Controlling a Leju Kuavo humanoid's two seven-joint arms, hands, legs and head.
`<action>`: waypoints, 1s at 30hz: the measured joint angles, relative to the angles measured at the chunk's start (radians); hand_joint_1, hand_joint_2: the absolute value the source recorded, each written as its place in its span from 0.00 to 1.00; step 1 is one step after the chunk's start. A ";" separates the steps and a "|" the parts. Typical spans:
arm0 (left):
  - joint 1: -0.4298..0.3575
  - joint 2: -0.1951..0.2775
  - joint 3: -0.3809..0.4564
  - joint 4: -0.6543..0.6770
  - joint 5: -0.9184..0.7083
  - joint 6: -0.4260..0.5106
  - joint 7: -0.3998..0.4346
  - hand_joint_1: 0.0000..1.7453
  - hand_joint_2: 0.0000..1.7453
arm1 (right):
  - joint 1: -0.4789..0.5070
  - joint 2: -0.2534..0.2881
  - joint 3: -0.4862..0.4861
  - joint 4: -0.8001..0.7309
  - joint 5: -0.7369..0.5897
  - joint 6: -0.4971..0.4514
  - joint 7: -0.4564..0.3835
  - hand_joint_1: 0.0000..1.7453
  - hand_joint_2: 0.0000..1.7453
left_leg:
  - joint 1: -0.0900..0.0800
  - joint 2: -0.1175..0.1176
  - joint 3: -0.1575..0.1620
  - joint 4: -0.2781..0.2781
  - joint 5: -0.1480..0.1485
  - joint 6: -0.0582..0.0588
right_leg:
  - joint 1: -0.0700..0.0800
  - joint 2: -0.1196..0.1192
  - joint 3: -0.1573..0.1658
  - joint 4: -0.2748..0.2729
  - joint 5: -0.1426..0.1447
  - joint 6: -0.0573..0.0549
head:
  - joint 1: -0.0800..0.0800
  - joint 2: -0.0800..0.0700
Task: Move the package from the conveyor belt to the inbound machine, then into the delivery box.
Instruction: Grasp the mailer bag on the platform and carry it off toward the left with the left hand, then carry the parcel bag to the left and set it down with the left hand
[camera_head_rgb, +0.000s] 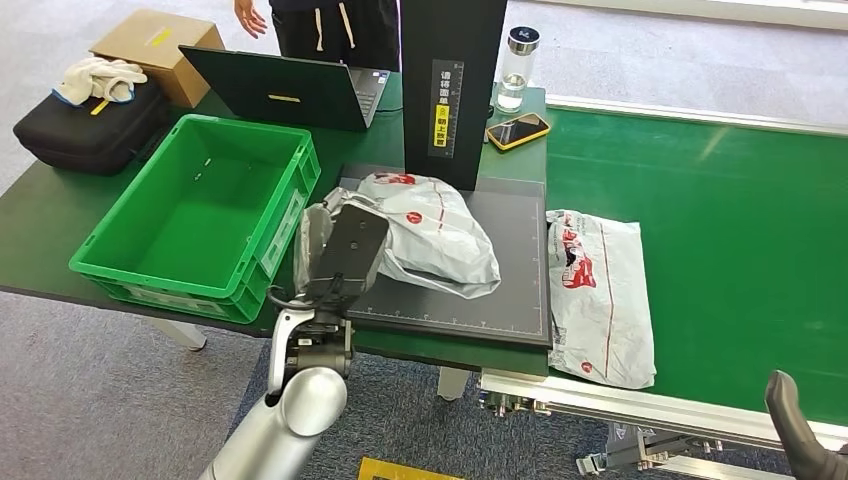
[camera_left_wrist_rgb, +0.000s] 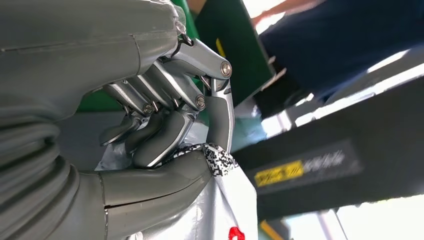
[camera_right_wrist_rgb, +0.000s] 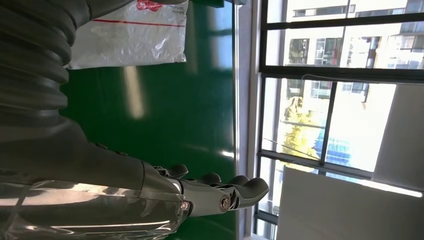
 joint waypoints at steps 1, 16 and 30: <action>0.003 0.004 0.005 -0.019 0.000 0.006 -0.002 1.00 1.00 | 0.000 0.008 -0.011 -0.006 0.002 0.011 -0.001 0.00 1.00 | 0.000 0.000 0.000 0.000 0.000 0.000 | 0.000 0.000 0.000 0.000 0.000 0.000 | 0.000 0.000; 0.021 0.046 0.050 -0.155 -0.011 0.045 -0.015 1.00 1.00 | 0.000 0.065 -0.083 -0.037 0.008 0.051 -0.008 0.00 1.00 | 0.000 0.000 0.000 0.000 0.000 0.000 | 0.000 0.000 0.000 0.000 0.000 0.000 | 0.000 0.000; 0.023 0.086 0.227 -0.257 -0.081 0.136 0.008 1.00 1.00 | -0.005 0.076 -0.106 -0.040 0.007 0.066 -0.010 0.00 1.00 | 0.000 0.000 0.001 0.000 0.000 0.000 | 0.000 0.000 0.001 0.000 0.000 0.000 | 0.000 0.000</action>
